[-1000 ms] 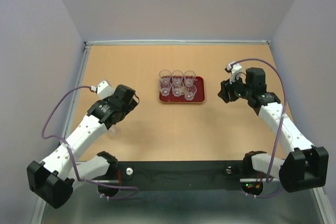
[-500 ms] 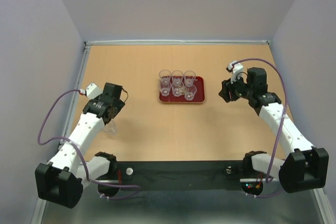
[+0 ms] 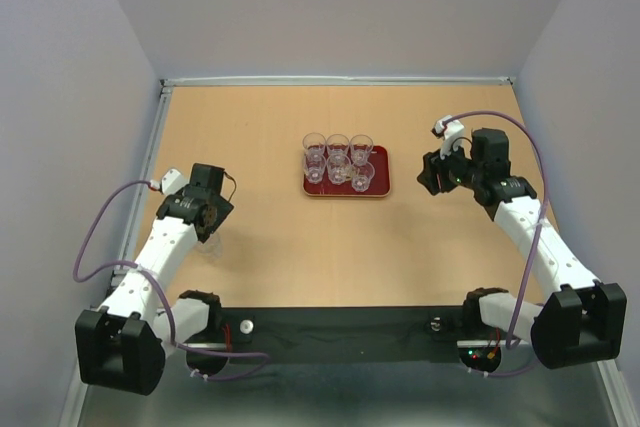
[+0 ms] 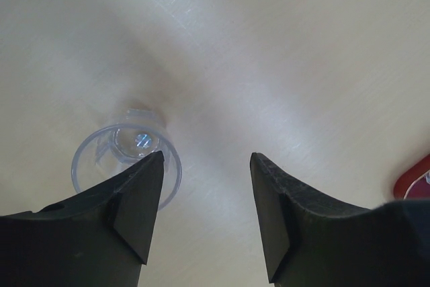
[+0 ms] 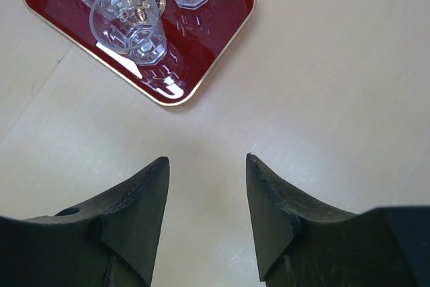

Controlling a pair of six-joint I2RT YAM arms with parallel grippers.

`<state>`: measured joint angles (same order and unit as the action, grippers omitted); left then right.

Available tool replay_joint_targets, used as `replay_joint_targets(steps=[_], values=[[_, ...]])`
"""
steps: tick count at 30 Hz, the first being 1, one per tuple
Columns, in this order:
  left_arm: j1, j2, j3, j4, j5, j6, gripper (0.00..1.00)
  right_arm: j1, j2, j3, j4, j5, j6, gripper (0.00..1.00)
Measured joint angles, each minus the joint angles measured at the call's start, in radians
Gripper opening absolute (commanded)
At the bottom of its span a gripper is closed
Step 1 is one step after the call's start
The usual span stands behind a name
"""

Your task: Place the glasses into the tray

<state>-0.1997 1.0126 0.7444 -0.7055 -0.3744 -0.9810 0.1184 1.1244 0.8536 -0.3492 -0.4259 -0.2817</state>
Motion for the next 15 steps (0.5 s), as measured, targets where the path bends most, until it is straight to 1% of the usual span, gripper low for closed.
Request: replay_joint_targets(steps=[6,8,9,10,11,12,13,15], values=[[0.027,0.036,-0.034,0.033,0.039,0.013,0.57,0.000,-0.008,0.000,0.000,0.000,0.000,0.55],[0.032,0.060,-0.038,0.037,0.050,0.016,0.49,0.000,-0.013,0.000,0.000,0.001,0.000,0.55],[0.034,0.069,-0.039,0.038,0.053,0.018,0.39,0.000,-0.016,0.000,0.000,0.002,0.000,0.55],[0.035,0.075,-0.039,0.040,0.057,0.017,0.31,0.000,-0.018,0.000,0.000,0.002,0.000,0.55],[0.038,0.078,-0.039,0.043,0.060,0.021,0.21,0.000,-0.021,0.000,0.000,0.003,0.000,0.55],[0.038,0.078,-0.040,0.047,0.061,0.023,0.15,0.000,-0.022,0.000,0.000,0.003,0.000,0.55],[0.038,0.078,-0.042,0.051,0.065,0.028,0.11,0.000,-0.023,0.000,0.000,0.003,0.000,0.55],[0.038,0.077,-0.044,0.056,0.067,0.035,0.00,0.000,-0.024,0.000,0.000,0.003,0.000,0.55]])
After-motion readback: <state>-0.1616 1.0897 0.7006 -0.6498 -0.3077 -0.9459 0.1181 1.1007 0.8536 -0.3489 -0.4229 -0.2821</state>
